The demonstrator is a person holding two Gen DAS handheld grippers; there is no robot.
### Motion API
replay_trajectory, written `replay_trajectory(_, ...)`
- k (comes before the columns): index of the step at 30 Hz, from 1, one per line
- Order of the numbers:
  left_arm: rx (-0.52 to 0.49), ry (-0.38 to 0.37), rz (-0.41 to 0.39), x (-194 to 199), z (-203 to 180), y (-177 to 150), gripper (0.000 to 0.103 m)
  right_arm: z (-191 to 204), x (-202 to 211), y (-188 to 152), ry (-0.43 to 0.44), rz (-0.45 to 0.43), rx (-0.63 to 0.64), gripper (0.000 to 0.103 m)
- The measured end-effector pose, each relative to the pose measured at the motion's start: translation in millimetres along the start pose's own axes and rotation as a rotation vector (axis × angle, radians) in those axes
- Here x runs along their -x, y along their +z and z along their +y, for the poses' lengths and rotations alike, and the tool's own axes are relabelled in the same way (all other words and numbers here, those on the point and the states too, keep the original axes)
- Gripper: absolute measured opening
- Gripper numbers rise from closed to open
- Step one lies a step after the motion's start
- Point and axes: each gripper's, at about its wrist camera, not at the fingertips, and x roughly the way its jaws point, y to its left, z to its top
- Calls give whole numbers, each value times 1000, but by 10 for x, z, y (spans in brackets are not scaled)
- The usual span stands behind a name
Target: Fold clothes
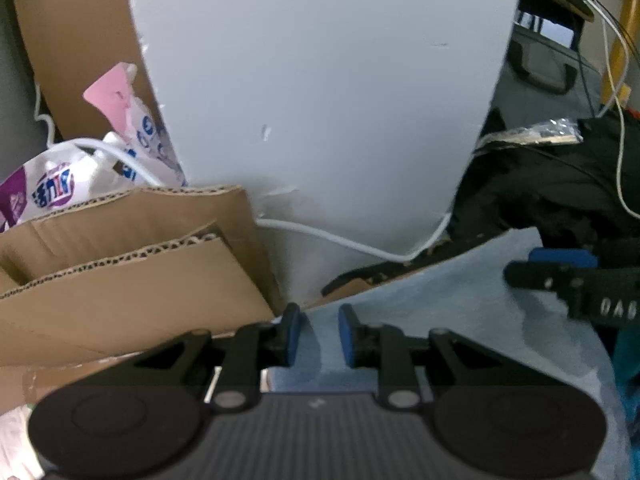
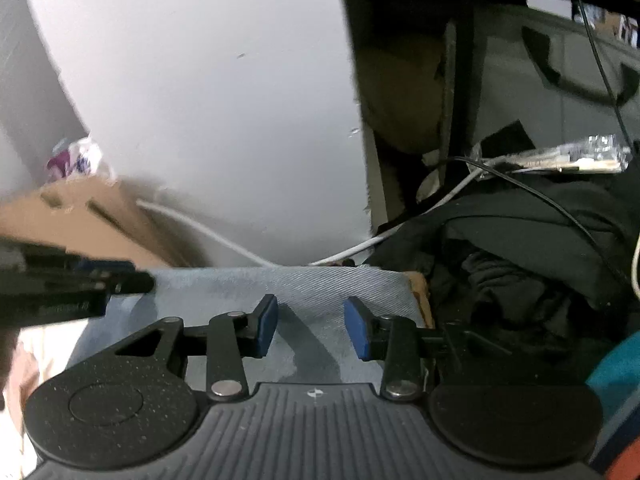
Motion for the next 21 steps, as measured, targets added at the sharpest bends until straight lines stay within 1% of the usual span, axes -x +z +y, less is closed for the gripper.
replay_trajectory(1, 2, 0, 2, -11, 11, -6, 24, -6, -22, 4, -6, 0, -3, 37)
replay_trajectory(2, 5, 1, 4, -16, 21, -12, 24, -7, -44, 6, -14, 1, -3, 37)
replay_trajectory(6, 10, -3, -4, 31, 43, -52, 27, 22, -87, -35, -33, -6, 6, 37)
replay_trajectory(10, 15, -13, -12, 120, 69, -85, 28, 34, -169, -43, -51, 35, 34, 37)
replay_trajectory(12, 33, -28, -12, 182, 83, -110, 28, 37, -120, -41, -49, 35, 24, 38)
replay_trajectory(16, 52, -46, -21, 345, 83, -208, 32, 94, 60, -91, -9, 41, 49, 38)
replay_trajectory(21, 71, -63, -32, 499, 54, -400, 40, 269, 296, -251, 48, 38, 131, 38)
